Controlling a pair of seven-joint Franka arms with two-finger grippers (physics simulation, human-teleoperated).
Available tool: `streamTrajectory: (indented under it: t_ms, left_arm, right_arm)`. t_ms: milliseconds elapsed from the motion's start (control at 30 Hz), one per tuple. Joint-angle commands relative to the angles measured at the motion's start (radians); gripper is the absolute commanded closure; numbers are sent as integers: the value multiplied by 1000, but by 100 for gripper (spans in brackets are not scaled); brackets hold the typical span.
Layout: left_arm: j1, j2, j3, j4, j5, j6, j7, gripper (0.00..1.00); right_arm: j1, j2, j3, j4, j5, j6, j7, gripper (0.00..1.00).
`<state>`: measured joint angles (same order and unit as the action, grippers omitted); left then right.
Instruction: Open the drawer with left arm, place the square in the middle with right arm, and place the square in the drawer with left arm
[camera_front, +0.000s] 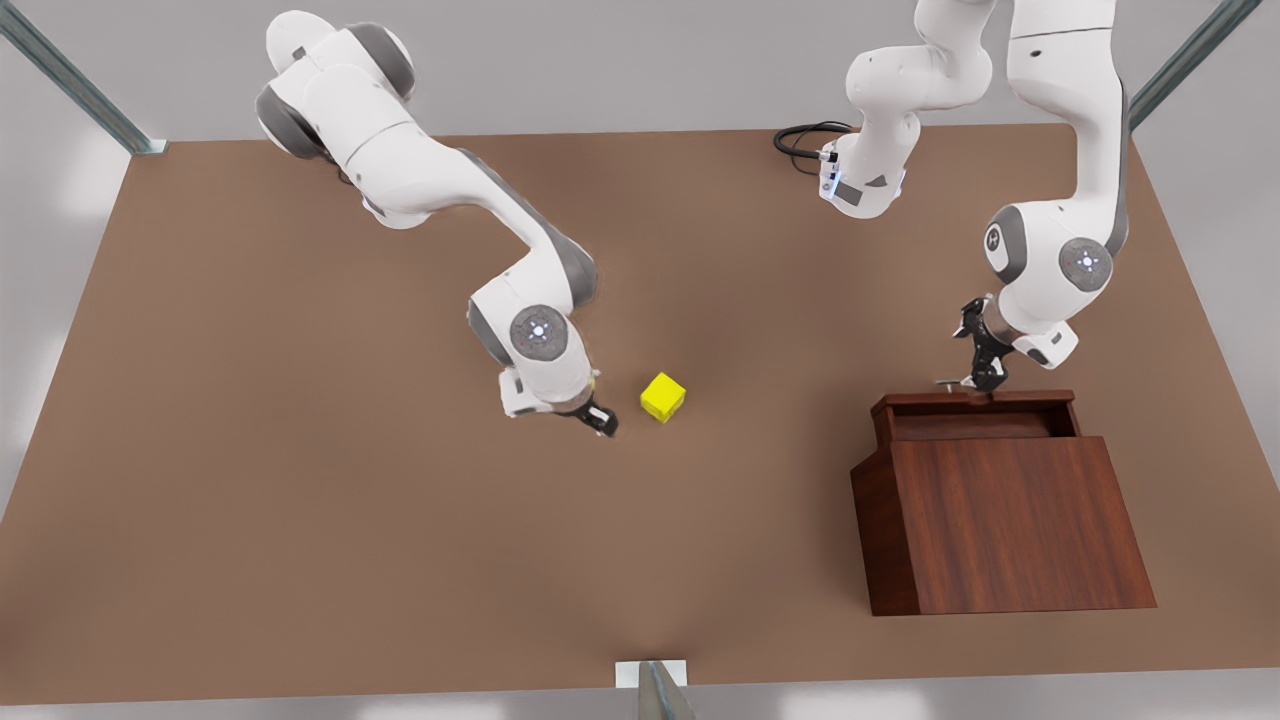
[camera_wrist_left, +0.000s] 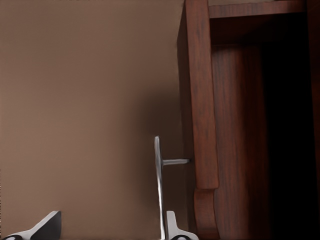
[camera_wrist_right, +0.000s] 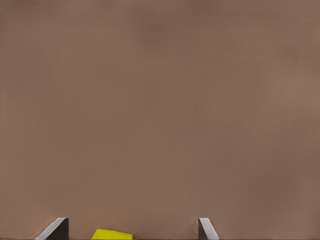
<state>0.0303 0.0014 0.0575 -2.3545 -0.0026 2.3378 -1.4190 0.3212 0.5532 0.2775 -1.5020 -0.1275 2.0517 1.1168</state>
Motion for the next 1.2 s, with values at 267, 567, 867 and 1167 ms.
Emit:
streamTrajectory:
  t_ms: [267,567,867,1167]
  left_arm:
    - [-6,14,1,-3,1,35,3,0]
    - [-6,5,1,-17,3,17,-1,0]
    - [-6,-12,1,-20,3,-8,2,0]
    - [-6,-26,22,-17,81,-29,3,0]
  right_arm:
    - [-488,-309,-18,-121,109,-251,-904,0]
    - [-471,-319,-11,-29,117,-352,-896,0]
    - [-471,-311,-9,-23,115,-344,-901,0]
    - [-471,-311,-9,-24,115,-351,-902,0]
